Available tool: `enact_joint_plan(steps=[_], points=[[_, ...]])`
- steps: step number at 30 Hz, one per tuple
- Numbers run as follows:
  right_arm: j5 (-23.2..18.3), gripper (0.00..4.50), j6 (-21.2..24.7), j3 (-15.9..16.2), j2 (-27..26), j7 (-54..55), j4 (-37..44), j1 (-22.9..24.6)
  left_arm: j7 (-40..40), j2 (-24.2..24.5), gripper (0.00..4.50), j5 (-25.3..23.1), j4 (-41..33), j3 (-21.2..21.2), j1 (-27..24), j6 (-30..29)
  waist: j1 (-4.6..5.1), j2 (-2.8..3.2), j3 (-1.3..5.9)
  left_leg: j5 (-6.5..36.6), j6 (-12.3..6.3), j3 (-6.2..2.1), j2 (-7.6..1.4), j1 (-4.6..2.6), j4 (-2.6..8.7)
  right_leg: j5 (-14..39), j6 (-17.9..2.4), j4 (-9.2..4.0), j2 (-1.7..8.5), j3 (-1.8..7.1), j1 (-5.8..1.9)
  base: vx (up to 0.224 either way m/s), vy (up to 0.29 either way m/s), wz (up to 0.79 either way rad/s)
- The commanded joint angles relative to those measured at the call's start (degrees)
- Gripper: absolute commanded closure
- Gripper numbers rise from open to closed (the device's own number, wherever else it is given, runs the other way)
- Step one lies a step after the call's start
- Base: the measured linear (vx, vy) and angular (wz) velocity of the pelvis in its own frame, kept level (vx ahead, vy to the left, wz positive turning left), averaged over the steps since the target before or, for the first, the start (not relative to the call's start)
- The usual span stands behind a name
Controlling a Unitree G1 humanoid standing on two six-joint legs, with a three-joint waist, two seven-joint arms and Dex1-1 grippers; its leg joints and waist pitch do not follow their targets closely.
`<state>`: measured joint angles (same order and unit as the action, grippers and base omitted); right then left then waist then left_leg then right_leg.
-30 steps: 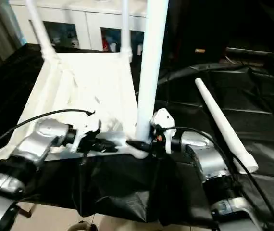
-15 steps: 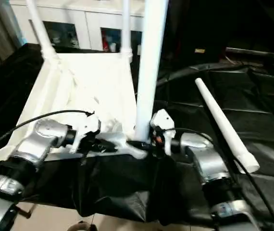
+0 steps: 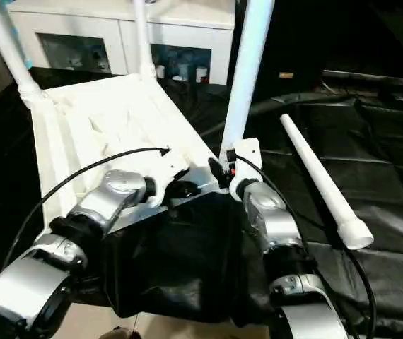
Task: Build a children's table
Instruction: Rotate leg to tighten
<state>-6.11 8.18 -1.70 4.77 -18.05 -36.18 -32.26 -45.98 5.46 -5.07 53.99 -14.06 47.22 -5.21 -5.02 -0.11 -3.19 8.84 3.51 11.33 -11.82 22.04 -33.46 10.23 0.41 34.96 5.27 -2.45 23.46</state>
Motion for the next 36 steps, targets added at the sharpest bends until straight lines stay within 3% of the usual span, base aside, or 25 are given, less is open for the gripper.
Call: enact_joint_plan(steps=[1, 5, 9, 13, 19, 25, 30, 31, 36], points=[[-0.9, 1.05, 0.4, 4.2, -2.8, -6.3, 0.3, 1.8, 2.8, -0.3, 4.50, 0.1, -0.6, 1.4, 2.8, 2.4, 0.17, -0.46, 3.96, 15.9, -0.85, -0.64, -0.73, -0.97, 4.00, 12.0, -10.9, -4.63, 2.39, 1.58, -2.66, 0.000, 0.000, 0.00], [-2.1, 0.94, -0.6, 5.1, 0.5, -13.1, 3.0, 2.9, -1.3, 1.4, 4.50, 0.6, -1.6, 0.8, 1.3, 4.6, 0.16, -0.66, 4.02, 15.8, -1.38, -0.66, -0.81, -1.05, 3.90, 13.1, -10.7, -4.71, 2.43, 1.53, -2.76, 0.000, 0.000, 0.00], [-1.5, 0.94, -1.7, 7.5, 5.3, -21.4, 5.6, 4.5, -8.5, 3.3, 4.50, 2.3, -3.6, 0.7, -0.7, 7.2, 0.06, -0.60, 4.17, 13.9, -2.29, -0.56, -0.98, -0.97, 3.74, 8.8, -12.3, -4.17, 2.40, 1.58, -2.80, 0.000, 0.000, 0.00], [-2.4, 0.94, -1.8, 8.9, 12.1, -33.0, 9.6, 6.4, -22.2, 7.6, 4.50, 6.4, -10.0, -0.1, -4.7, 7.1, -0.27, -0.72, 4.10, 12.6, -3.49, -0.43, -1.16, -0.91, 3.62, 6.8, -13.6, -3.89, 2.38, 1.52, -3.00, 0.000, 0.000, 0.00], [-3.2, 0.94, -1.3, 10.9, 17.2, -41.3, 14.0, 8.4, -29.9, 11.7, 4.50, 7.2, -12.2, -1.1, -6.5, 7.4, -1.35, -0.36, 3.99, 14.5, -2.73, -0.27, -1.58, -1.35, 3.77, 9.8, -13.6, -3.91, 2.36, 1.58, -2.41, 0.000, 0.000, 0.00], [-3.9, 0.94, -1.0, 11.0, 17.8, -43.6, 14.4, 8.8, -33.8, 14.2, 4.50, 7.8, -14.8, -1.1, -7.8, 6.3, -1.31, -0.51, 3.90, 16.6, -1.07, -0.45, -1.55, -1.30, 3.98, 12.9, -12.8, -4.04, 2.65, 1.68, -2.32, 0.000, 0.000, 0.00], [-4.8, 1.32, -0.5, 11.0, 16.8, -43.1, 14.6, 8.9, -34.2, 14.3, 4.50, 8.0, -15.6, -0.9, -8.3, 6.1, -1.30, -0.54, 4.04, 14.8, -1.39, -0.40, -1.46, -1.25, 3.86, 10.8, -13.0, -3.83, 2.51, 1.64, -2.32, 0.000, 0.000, 0.00], [-4.8, 1.60, -0.5, 11.0, 16.7, -43.2, 14.7, 9.0, -34.1, 14.2, 4.50, 8.0, -15.5, -0.9, -8.3, 6.1, -1.34, -0.64, 4.04, 14.3, -1.54, -0.38, -1.43, -1.18, 3.82, 10.1, -13.1, -3.75, 2.49, 1.63, -2.38, 0.000, 0.000, 0.00], [-5.2, 1.74, 0.0, 11.5, 15.9, -43.5, 15.2, 10.2, -33.3, 13.8, 4.50, 8.1, -15.7, -0.8, -8.4, 6.2, -1.38, -0.66, 3.99, 14.4, -1.67, -0.38, -1.43, -1.13, 3.81, 10.6, -12.9, -3.81, 2.53, 1.63, -2.37, 0.000, 0.000, 0.00]])
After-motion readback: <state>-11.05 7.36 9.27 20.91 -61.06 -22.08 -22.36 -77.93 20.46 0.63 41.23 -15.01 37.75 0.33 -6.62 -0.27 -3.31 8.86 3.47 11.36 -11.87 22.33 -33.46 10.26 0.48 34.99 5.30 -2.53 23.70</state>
